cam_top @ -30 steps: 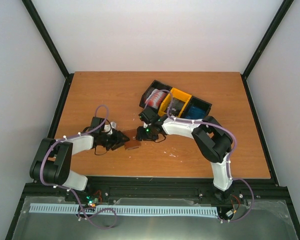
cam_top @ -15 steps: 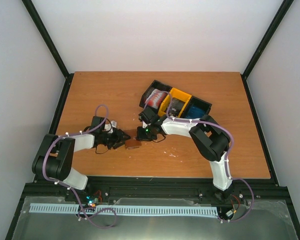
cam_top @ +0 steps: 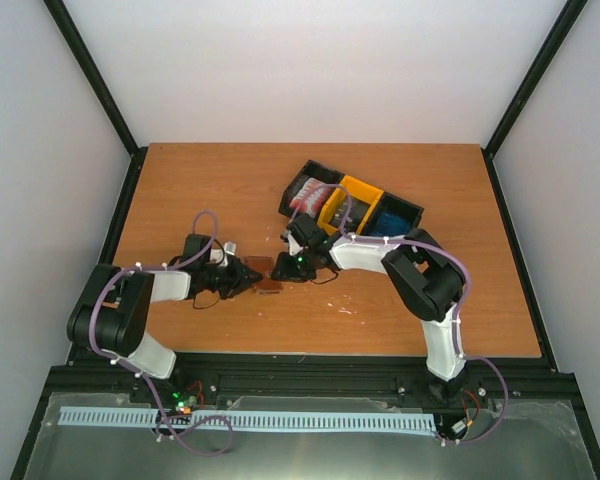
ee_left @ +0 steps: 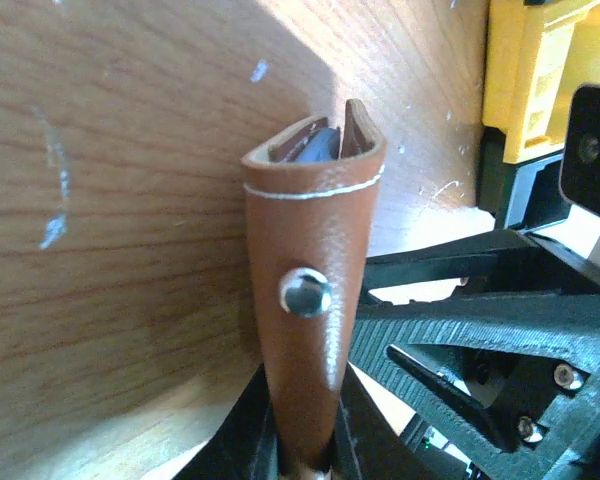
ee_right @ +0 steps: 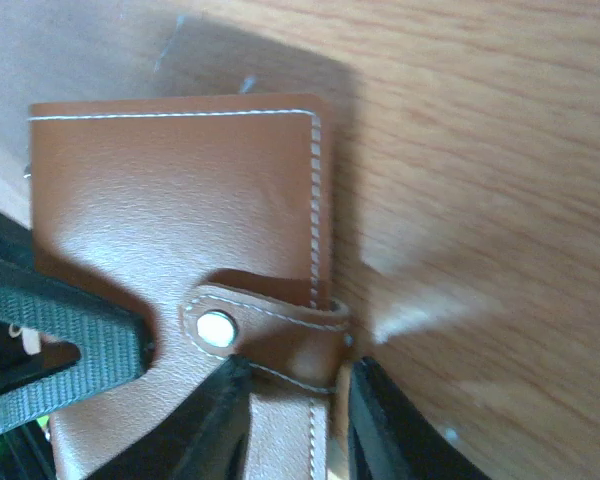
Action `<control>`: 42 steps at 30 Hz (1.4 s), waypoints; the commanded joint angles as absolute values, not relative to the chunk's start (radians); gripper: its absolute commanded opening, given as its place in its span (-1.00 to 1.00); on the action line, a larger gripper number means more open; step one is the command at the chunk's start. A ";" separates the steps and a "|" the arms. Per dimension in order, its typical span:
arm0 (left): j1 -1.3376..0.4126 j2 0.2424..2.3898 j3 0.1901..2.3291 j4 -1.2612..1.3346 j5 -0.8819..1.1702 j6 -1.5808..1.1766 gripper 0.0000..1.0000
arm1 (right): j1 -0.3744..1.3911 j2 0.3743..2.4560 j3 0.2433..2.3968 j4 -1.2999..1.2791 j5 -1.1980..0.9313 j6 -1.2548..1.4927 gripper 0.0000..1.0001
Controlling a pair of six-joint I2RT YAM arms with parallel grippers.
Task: Put the credit cards into the card holder
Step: Open the card holder at the center of the board.
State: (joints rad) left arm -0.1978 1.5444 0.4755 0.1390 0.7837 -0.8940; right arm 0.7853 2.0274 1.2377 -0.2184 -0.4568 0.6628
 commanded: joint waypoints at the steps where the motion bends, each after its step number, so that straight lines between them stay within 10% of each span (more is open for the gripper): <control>1: -0.204 1.511 0.511 0.178 0.793 -0.839 -0.99 | 0.787 1.975 1.218 -0.359 -0.351 0.618 -0.36; 9: -0.204 1.393 0.537 0.094 0.780 -0.735 -0.99 | 0.806 1.834 1.298 -0.503 -0.208 0.633 0.01; 42: -0.204 1.349 0.501 0.158 0.842 -0.692 -0.98 | 0.879 2.029 1.551 -0.757 0.052 0.665 -0.10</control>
State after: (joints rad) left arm -0.1989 1.3857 0.4679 0.1432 0.8391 -0.7223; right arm 0.8776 2.0037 1.5532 -0.6514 -0.0906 0.6598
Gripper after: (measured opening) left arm 0.097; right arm 0.472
